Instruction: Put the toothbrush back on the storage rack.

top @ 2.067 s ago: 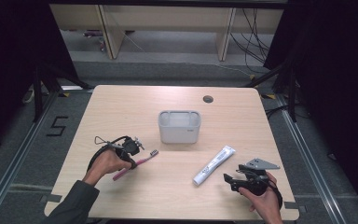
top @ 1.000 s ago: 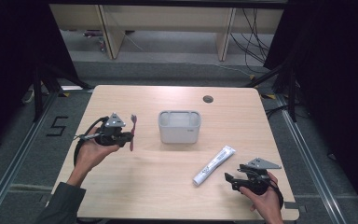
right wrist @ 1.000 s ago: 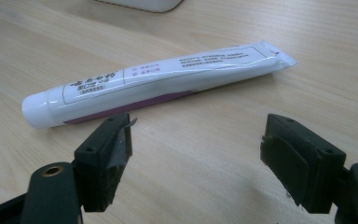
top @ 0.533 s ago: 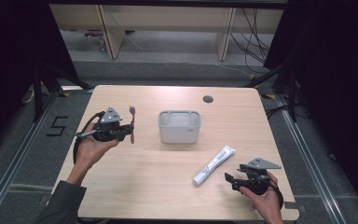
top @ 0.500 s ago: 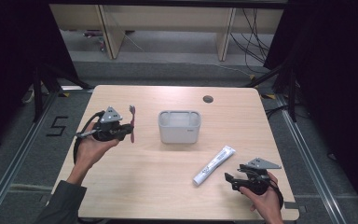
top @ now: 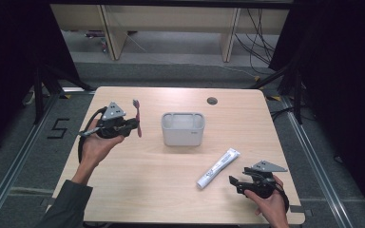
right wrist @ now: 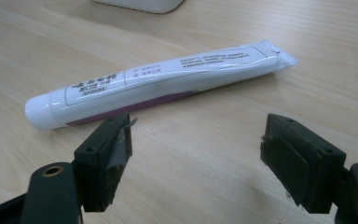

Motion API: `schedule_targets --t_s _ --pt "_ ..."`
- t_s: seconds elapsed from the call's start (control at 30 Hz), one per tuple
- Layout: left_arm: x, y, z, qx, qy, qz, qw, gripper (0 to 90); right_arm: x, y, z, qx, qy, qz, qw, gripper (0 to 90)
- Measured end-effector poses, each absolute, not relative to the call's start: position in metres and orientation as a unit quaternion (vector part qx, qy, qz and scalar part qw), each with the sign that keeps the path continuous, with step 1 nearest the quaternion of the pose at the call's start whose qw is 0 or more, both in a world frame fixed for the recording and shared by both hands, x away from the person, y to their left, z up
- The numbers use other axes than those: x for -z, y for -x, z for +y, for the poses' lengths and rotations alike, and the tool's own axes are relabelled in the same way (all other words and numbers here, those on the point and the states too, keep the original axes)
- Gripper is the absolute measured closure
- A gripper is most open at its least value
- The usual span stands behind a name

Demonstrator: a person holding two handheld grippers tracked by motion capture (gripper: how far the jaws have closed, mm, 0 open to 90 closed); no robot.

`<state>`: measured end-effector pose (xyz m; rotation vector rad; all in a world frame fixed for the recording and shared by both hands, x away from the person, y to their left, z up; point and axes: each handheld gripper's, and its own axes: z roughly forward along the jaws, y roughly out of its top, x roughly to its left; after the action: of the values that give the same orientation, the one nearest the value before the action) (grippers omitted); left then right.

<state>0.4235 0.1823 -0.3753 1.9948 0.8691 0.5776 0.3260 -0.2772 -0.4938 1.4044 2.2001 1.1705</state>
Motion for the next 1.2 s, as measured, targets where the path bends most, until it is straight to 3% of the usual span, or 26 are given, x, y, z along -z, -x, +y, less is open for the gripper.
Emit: schedule_targets --t_s 0.03,1.2 --pt "0.374 -0.424 0.181 -0.234 -0.797 0.349 0.434 82.3 0.494 -0.327 -0.28 -0.401 -0.475 0.768 0.157 25.2" --pt "0.341 -0.453 0.147 -0.224 -0.773 0.353 0.477 82.3 0.494 -0.328 -0.281 -0.405 -0.473 0.767 0.155 25.2"
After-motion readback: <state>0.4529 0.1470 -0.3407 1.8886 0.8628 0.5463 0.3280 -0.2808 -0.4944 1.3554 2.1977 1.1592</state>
